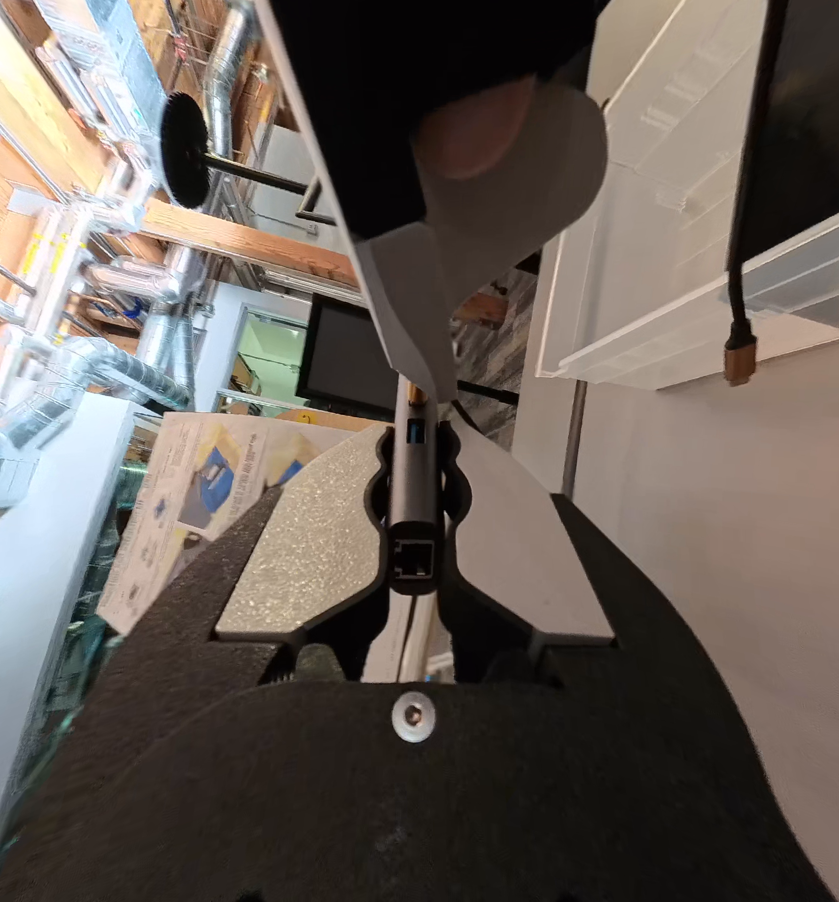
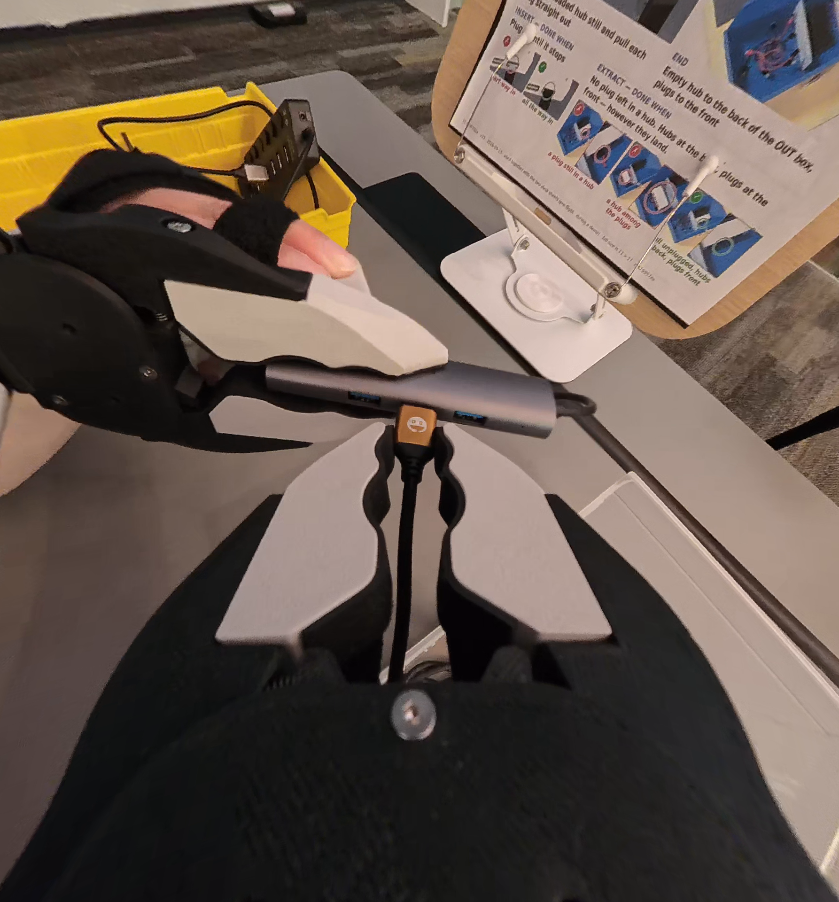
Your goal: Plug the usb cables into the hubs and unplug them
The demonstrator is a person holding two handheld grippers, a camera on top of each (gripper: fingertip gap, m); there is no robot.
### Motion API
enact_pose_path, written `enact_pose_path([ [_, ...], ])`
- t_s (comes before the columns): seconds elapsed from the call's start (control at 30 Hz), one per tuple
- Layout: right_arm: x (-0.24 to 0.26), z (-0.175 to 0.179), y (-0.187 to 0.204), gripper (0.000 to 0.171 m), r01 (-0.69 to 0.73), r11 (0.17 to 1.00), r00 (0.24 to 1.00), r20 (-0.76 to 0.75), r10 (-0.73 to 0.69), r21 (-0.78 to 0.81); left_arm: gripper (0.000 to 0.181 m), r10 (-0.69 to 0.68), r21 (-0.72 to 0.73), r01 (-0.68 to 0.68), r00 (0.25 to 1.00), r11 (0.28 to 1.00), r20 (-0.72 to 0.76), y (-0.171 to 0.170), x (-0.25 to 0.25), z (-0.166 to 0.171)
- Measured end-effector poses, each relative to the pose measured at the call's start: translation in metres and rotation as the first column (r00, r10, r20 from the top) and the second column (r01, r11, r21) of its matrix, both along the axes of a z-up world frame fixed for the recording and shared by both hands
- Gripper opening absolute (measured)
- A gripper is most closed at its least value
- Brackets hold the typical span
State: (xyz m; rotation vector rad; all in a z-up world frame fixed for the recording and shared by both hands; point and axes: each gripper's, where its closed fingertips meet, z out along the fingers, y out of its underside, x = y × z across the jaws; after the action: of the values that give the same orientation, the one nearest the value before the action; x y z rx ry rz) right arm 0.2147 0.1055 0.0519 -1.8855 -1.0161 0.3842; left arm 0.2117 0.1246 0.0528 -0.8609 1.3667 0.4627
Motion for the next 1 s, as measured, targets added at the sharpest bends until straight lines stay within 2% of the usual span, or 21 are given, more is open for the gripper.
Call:
enact_pose_path([
  [0.1, 0.002, -0.001, 0.004, 0.017, -0.003, 1.000, 1.000, -0.017, 0.003, -0.011, 0.017, 0.033, -0.080, -0.031, 0.999, 0.996, 0.022, 0.004, 0.001, -0.003],
  [0.33, 0.006, 0.009, -0.001, 0.017, -0.048, 0.999, 0.996, -0.076, 0.046, -0.016, 0.017, 0.038, -0.064, -0.034, 0.998, 0.997, 0.057, 0.000, 0.005, 0.006],
  [0.83, 0.015, 0.001, -0.004, 0.017, -0.023, 0.996, 0.999, -0.038, 0.020, -0.084, 0.018, 0.034, -0.031, -0.033, 0.999, 0.999, 0.021, -0.002, 0.013, 0.001],
  [1.0, 0.017, 0.003, 0.001, 0.017, 0.064, 0.997, 0.998, 0.004, -0.064, -0.033, 0.017, 0.095, -0.049, -0.093, 0.995, 0.994, 0.042, 0.002, 0.012, 0.003],
])
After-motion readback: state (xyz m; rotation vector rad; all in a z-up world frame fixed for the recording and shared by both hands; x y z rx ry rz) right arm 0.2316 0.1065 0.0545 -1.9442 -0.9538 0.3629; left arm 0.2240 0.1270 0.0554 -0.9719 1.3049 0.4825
